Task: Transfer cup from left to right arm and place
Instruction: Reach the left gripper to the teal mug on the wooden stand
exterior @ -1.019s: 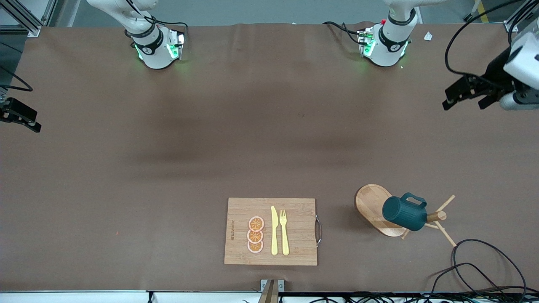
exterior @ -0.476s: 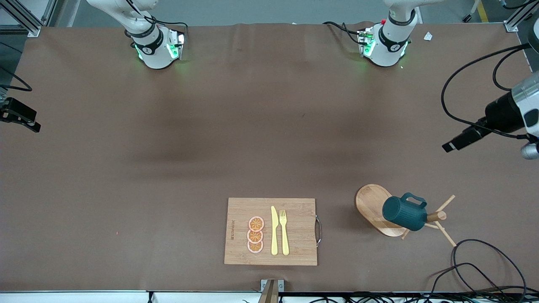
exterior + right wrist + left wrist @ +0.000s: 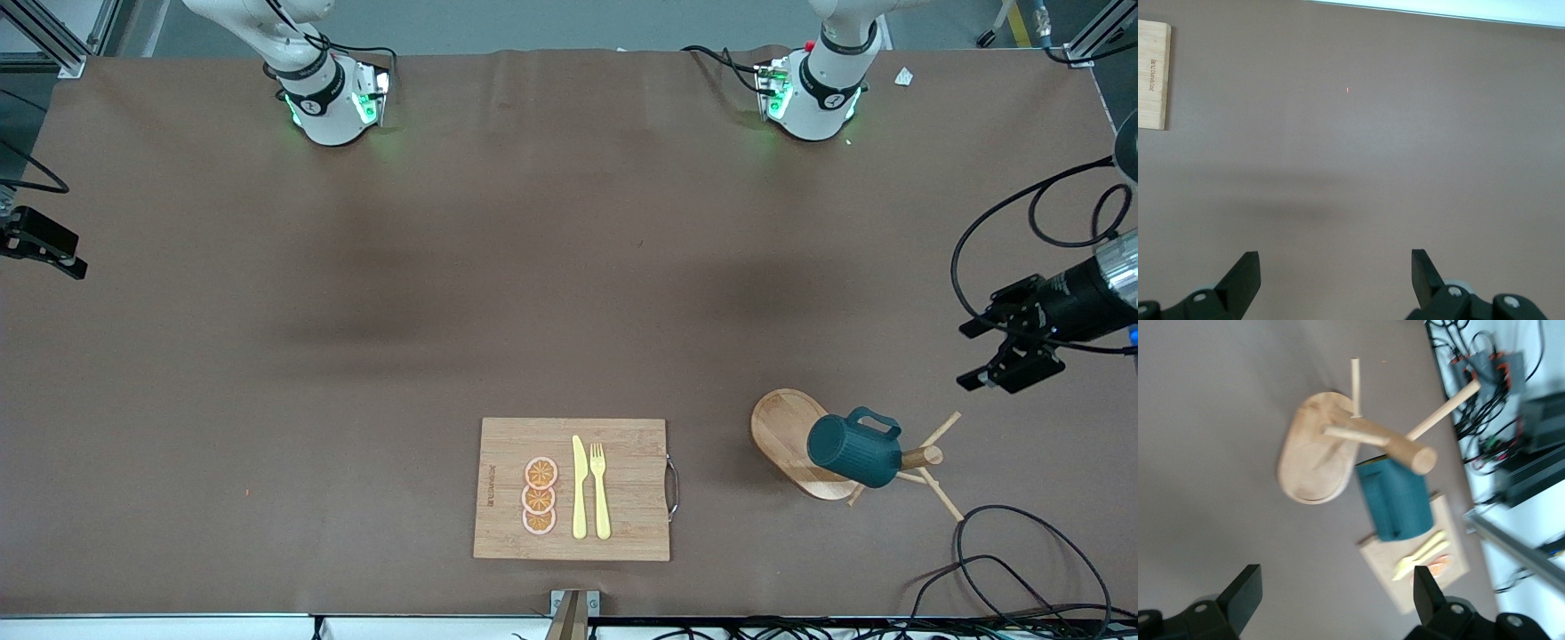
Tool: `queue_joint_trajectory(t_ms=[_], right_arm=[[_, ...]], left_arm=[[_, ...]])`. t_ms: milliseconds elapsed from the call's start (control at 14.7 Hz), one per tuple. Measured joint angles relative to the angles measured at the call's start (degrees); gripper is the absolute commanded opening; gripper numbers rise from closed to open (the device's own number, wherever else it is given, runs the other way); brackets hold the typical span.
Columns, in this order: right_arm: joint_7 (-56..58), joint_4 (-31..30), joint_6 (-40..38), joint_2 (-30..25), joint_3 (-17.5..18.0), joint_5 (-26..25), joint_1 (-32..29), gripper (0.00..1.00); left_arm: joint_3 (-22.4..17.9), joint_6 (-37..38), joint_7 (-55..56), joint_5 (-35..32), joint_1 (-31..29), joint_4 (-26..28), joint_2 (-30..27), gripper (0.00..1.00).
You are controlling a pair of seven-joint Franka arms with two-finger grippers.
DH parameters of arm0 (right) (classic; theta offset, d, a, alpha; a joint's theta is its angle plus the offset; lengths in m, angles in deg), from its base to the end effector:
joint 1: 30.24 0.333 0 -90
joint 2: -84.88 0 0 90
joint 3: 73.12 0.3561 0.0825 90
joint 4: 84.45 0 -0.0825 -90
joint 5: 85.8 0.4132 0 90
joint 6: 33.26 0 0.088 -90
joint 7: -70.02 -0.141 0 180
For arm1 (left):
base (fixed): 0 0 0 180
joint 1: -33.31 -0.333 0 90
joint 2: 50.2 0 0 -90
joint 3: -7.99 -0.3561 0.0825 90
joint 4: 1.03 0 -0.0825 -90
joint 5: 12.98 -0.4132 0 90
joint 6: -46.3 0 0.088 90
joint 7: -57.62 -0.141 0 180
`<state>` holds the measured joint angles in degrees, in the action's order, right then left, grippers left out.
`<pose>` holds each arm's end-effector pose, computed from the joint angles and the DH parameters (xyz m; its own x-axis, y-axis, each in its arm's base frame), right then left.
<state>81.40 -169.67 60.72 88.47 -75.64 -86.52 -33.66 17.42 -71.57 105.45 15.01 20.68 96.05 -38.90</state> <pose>0.6130 -0.0646 0.6419 0.9917 0.0964 0.0854 0.0939 -0.9950 0.0328 0.6823 0.0064 0.5017 0.4938 0.8238 -0.2784 0.8398 -0.3688 0.3985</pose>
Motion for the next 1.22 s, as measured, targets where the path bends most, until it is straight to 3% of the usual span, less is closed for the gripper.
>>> queue_joint_trajectory(t_ms=[272,544,1223], right_arm=[[0.00,-0.08,-0.02,0.00,0.00,0.00,0.00,1.00],[0.00,-0.18,-0.08,0.00,0.00,0.00,0.00,1.00],[0.00,-0.24,-0.09,0.00,-0.01,0.00,0.00,1.00]], left_arm=[[0.28,-11.13,4.34,3.99,0.54,5.67,0.36,1.00],[1.28,-16.42,9.03,4.86,2.87,6.98,1.43,1.00],[2.74,-22.29,10.15,5.06,4.24,7.46,5.53,1.00]])
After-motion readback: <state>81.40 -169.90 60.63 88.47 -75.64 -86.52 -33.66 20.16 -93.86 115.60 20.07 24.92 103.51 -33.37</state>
